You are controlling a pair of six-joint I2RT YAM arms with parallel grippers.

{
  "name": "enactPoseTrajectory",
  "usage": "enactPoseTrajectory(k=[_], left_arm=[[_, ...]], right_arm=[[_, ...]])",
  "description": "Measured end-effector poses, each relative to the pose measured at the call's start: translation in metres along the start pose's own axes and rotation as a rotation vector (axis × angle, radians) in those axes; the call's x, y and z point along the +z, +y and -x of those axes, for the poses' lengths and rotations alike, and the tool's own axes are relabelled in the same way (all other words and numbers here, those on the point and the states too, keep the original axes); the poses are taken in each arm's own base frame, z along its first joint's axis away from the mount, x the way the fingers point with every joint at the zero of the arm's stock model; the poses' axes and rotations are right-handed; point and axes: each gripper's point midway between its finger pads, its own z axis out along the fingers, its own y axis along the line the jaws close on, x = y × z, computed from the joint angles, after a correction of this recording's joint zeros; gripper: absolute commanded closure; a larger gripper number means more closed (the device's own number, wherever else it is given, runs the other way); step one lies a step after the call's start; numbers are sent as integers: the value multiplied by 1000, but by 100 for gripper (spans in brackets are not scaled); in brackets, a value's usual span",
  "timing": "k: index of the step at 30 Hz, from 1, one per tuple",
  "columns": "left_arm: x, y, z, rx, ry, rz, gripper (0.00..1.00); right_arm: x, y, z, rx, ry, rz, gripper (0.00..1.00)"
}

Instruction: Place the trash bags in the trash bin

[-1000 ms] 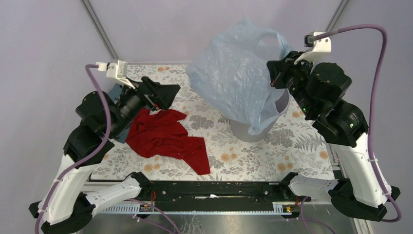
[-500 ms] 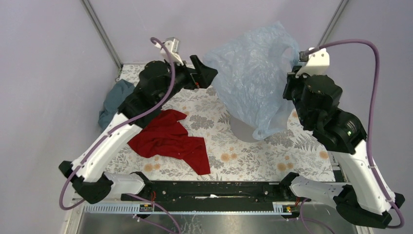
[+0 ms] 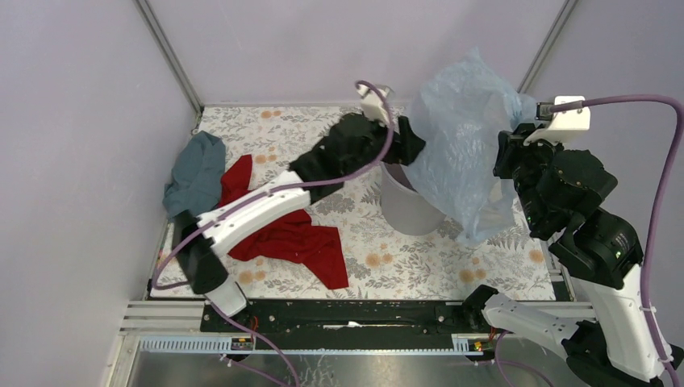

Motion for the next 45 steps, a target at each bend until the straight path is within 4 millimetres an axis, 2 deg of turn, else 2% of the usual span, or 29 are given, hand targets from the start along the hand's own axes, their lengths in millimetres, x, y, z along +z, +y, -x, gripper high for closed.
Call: enactPoseTrajectory(k=[4,7,10,12,15,18,25,28,30,31,35,37,39,43,45], left_arm=[[34,8,-50,45,102,37,44],[52,26,-76,74,164,97,44],[47,40,-89,86,201,146,41],[37,48,-95,92,212,175,36],[15,53,-93,96,214,195,27],[-3,45,-74,95,193,189,20],[-39,16,-9,96,87,145,7],[-56,16,7,104,56,163,3],[-66,19,15,105,40,186,3],[-69,23,19,103,32,199,4],[-79,58,16,62,38,278,12],[-78,84,4,33,64,334,15],[-78,99,-11,11,102,362,16],[-72,100,-40,-37,174,325,10],[-67,95,-47,-66,194,290,10]], right_arm=[[7,12,2,5,-5,32,90],[19,26,0,-3,6,56,89],[35,49,-6,-17,31,101,89],[45,67,-12,-19,51,150,89],[54,96,-21,-10,84,247,89],[54,114,-21,9,96,324,89],[49,123,0,69,45,380,89],[45,131,6,113,40,424,93],[42,143,12,162,36,478,100],[41,151,16,194,33,509,100],[50,176,22,318,44,562,100],[61,185,14,376,68,548,100],[71,192,-4,432,105,524,100],[91,193,-30,539,143,476,100],[106,190,-29,622,153,479,100]])
